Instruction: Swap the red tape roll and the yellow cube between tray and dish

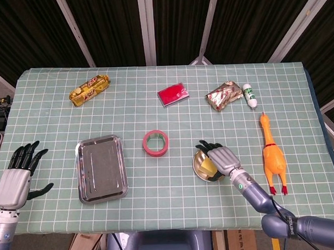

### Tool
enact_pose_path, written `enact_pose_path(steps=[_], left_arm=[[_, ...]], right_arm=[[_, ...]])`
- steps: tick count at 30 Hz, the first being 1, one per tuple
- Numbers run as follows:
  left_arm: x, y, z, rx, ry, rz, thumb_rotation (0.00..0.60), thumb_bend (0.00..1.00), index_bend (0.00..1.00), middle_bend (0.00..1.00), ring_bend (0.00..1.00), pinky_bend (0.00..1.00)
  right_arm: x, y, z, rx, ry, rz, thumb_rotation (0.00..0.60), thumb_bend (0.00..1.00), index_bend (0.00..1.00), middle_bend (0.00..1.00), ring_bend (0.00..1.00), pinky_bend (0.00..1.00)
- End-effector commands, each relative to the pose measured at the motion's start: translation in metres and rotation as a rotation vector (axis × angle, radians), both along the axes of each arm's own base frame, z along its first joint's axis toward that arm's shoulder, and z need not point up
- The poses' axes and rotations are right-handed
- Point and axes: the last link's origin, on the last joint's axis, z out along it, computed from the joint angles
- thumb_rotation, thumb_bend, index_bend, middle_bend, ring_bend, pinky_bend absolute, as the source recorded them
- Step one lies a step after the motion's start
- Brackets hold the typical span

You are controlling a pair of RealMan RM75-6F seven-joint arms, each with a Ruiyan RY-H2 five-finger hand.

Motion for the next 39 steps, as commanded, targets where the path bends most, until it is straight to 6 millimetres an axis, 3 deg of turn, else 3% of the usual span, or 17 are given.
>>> enact_pose_path(steps=[1, 5, 8, 14, 23, 27, 32, 39], left_arm=[[0.000, 0.000, 0.000, -0.001, -0.001, 0.003, 0.600, 0.00, 0.16, 0.00, 0.00, 0.01], [-0.001, 0.000, 0.001, -0.003, -0.007, 0.008, 0.600, 0.00, 0.17, 0.00, 0.00, 0.01], [0.000, 0.000, 0.001, -0.004, -0.015, 0.009, 0.600, 0.00, 0.17, 0.00, 0.00, 0.01], [-0.002, 0.001, 0.002, -0.003, -0.023, 0.018, 0.600, 0.00, 0.17, 0.00, 0.00, 0.01], [-0.003, 0.002, 0.004, 0.008, -0.032, 0.027, 0.600, 0.00, 0.17, 0.00, 0.00, 0.01], [-0.004, 0.002, 0.007, 0.024, -0.031, 0.037, 0.600, 0.00, 0.17, 0.00, 0.00, 0.01], [-0.004, 0.002, 0.009, 0.050, -0.040, 0.035, 0.600, 0.00, 0.17, 0.00, 0.00, 0.01], [-0.008, 0.004, 0.012, 0.049, -0.043, 0.048, 0.600, 0.01, 0.17, 0.00, 0.00, 0.01]], right_arm=[[-0.001, -0.001, -0.002, -0.011, 0.016, 0.011, 0.600, 0.14, 0.23, 0.08, 0.30, 0.37], [-0.001, -0.001, -0.003, -0.021, 0.013, 0.015, 0.600, 0.25, 0.29, 0.13, 0.39, 0.53], [-0.001, -0.002, -0.002, -0.035, 0.013, 0.026, 0.600, 0.30, 0.34, 0.19, 0.46, 0.59], [0.006, -0.003, 0.007, -0.083, 0.002, 0.061, 0.600, 0.34, 0.37, 0.22, 0.51, 0.62], [0.043, 0.009, 0.019, -0.079, -0.099, 0.111, 0.600, 0.35, 0.37, 0.22, 0.51, 0.62], [0.062, 0.020, 0.007, -0.043, -0.130, 0.143, 0.600, 0.35, 0.37, 0.22, 0.51, 0.62], [0.087, 0.033, -0.027, 0.039, -0.170, 0.152, 0.600, 0.35, 0.37, 0.22, 0.48, 0.62], [0.102, 0.039, -0.059, 0.050, -0.161, 0.172, 0.600, 0.35, 0.35, 0.22, 0.41, 0.61]])
